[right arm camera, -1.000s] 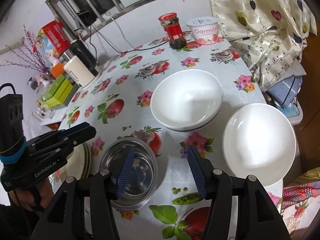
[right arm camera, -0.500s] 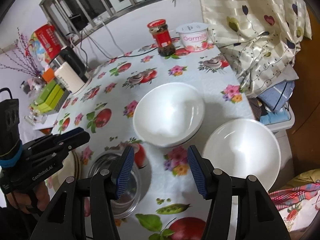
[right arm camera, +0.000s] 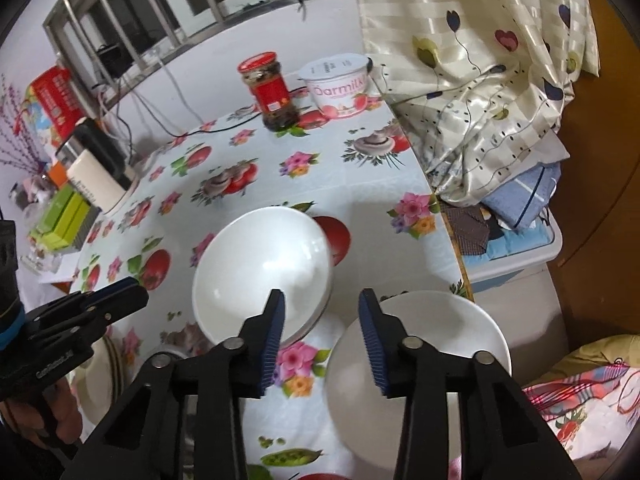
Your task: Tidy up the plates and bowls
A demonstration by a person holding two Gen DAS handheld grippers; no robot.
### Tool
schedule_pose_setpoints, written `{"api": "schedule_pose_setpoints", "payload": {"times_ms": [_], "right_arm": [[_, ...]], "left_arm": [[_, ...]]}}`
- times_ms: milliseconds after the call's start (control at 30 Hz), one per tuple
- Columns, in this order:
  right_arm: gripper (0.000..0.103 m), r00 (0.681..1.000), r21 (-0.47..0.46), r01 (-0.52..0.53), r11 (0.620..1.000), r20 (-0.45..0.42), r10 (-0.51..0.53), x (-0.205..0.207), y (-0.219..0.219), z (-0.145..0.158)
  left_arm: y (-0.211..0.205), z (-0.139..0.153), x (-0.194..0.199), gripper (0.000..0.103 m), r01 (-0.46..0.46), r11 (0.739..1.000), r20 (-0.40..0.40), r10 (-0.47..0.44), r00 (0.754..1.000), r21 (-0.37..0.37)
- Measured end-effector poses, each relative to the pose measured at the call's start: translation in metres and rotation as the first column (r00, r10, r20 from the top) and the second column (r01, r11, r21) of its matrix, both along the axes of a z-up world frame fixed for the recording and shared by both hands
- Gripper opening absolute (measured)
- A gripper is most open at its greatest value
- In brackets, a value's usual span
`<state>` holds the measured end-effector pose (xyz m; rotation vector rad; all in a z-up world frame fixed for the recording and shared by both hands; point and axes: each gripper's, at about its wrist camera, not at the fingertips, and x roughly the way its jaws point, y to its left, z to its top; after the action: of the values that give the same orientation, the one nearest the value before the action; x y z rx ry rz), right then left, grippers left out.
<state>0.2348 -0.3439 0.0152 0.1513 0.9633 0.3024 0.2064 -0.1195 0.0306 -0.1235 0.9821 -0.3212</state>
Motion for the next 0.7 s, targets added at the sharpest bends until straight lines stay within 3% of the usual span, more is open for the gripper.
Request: {"api": "schedule_pose_setpoints", "payload": {"times_ms": [567, 700], "right_arm": [[0.013, 0.999, 0.028, -0.022, 0.999, -0.037, 0.023, 0.021, 0.004, -0.018], [0.013, 0.999, 0.031, -0.023, 0.999, -0.034, 0.024, 0.021, 0.005, -0.018]], "left_arm": [[-0.021, -0.023, 0.024, 0.021, 0.048, 0.997, -0.076, -0.052, 0.996, -0.065], [-0.024, -0.024, 0.024, 0.021, 0.055, 0.996, -0.079, -0.061, 0.995, -0.073]]}}
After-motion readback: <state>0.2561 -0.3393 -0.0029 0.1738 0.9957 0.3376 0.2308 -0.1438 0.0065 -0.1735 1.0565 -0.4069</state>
